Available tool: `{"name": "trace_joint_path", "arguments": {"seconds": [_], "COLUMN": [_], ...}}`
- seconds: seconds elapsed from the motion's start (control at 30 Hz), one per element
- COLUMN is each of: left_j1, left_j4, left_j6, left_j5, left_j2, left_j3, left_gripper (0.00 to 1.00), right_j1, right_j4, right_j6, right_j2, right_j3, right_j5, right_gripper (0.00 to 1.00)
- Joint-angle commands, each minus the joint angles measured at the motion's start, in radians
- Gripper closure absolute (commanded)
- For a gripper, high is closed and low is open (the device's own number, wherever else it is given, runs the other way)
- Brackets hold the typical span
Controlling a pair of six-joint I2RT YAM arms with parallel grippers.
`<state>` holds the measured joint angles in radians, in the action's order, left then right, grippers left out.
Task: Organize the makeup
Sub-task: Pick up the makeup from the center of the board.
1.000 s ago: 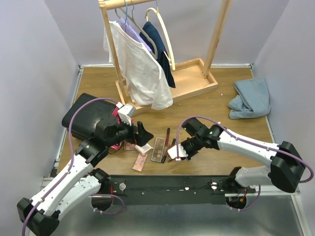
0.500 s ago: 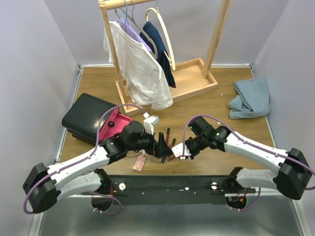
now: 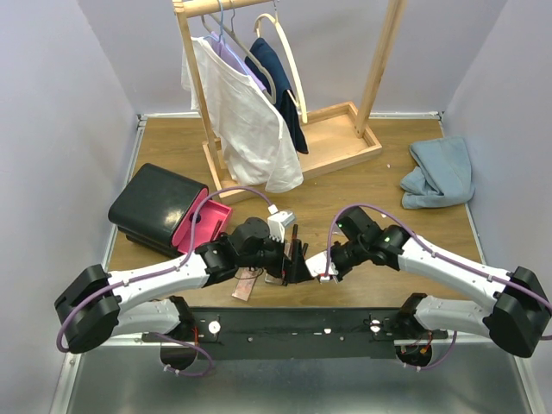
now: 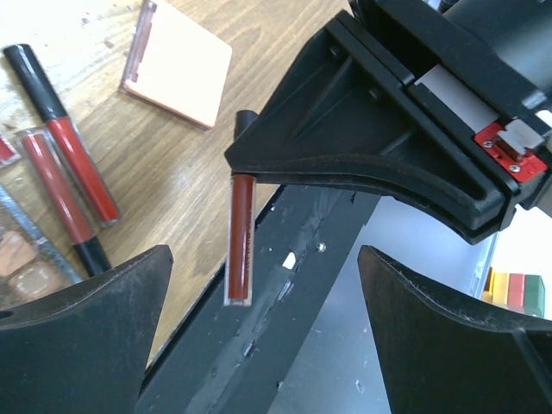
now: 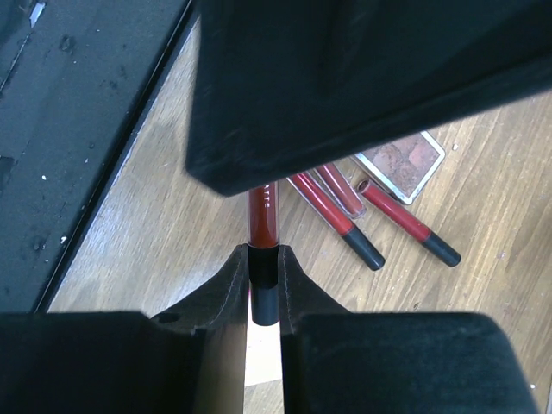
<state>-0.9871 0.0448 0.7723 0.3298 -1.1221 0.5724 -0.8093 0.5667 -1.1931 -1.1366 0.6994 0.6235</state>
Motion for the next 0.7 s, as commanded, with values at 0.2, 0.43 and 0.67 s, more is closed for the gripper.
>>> {"name": "trace_joint_path", "arguments": {"seconds": [0.2,0.43,0.67], "left_j1": [-0.030,-0.035,-0.036], "left_j4": [0.101,0.102,0.058], "left_j6": [0.036,0.036,0.013], "left_j5": [0.015,0.034,0.023], "left_j2": [-0.056,-0.100,-0.130], "left_j3": [0.014,0.034,0.043], "left_gripper": [0.05,0.11,0.26], "right_j1": [0.007,0.009,0.032], "right_j4": [-0.048,-0.062,-0.068], "right_j6": [0.021,0.024,0.029], "right_j2": [0.014,0.024,0.069], "right_j3": [-0.024,-0.032,-0.038], "right_j5": [0.035,0.022,0.030], "right_gripper": [0.91,0.91,0.91]}}
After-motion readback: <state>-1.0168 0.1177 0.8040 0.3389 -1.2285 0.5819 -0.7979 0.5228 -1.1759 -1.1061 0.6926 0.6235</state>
